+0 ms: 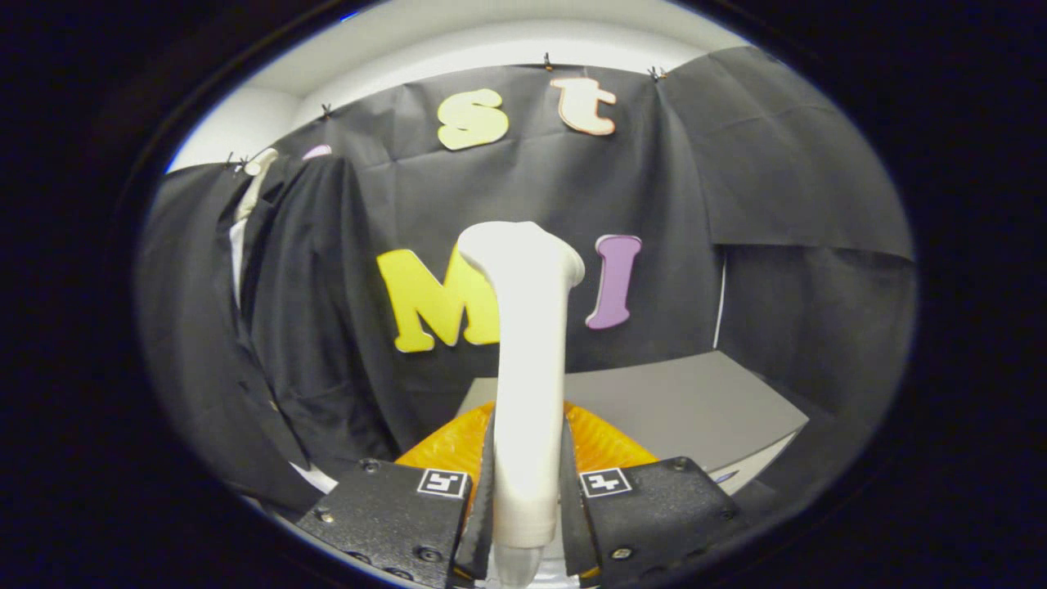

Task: Iron the clothes twice with a garment steamer, once on the left side and once on the right side.

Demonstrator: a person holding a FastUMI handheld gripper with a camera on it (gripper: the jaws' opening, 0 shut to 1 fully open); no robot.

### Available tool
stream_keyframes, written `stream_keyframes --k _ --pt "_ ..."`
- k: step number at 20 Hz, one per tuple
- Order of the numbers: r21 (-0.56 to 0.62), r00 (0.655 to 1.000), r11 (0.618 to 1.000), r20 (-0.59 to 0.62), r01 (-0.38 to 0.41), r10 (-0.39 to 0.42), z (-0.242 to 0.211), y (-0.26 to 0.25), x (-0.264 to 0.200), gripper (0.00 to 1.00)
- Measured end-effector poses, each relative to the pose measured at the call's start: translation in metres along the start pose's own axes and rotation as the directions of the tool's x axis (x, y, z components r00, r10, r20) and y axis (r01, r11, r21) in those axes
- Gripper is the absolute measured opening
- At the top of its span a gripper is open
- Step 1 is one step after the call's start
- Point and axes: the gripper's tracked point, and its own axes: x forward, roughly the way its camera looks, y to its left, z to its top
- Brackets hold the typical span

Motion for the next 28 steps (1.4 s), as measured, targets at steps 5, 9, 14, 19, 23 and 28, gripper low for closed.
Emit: stream_keyframes --k 5,9,14,19,23,28 --pt "-0.018 0.993 0.997 0.090 -0.076 0.077 0.038 0.084 -0.021 0.37" --pt "-0.030 0.981 0.993 0.152 -0.114 0.118 0.064 0.143 -0.031 0.37" --pt "-0.052 0.965 0.984 0.195 -0.171 0.178 0.090 0.210 -0.037 0.37" --pt "-0.086 0.952 0.975 0.215 -0.205 0.219 0.108 0.259 -0.037 0.37" --pt "-0.121 0.948 0.969 0.216 -0.213 0.235 0.114 0.283 -0.032 0.37" --pt "-0.138 0.952 0.965 0.179 -0.224 0.246 0.095 0.291 -0.022 0.37"
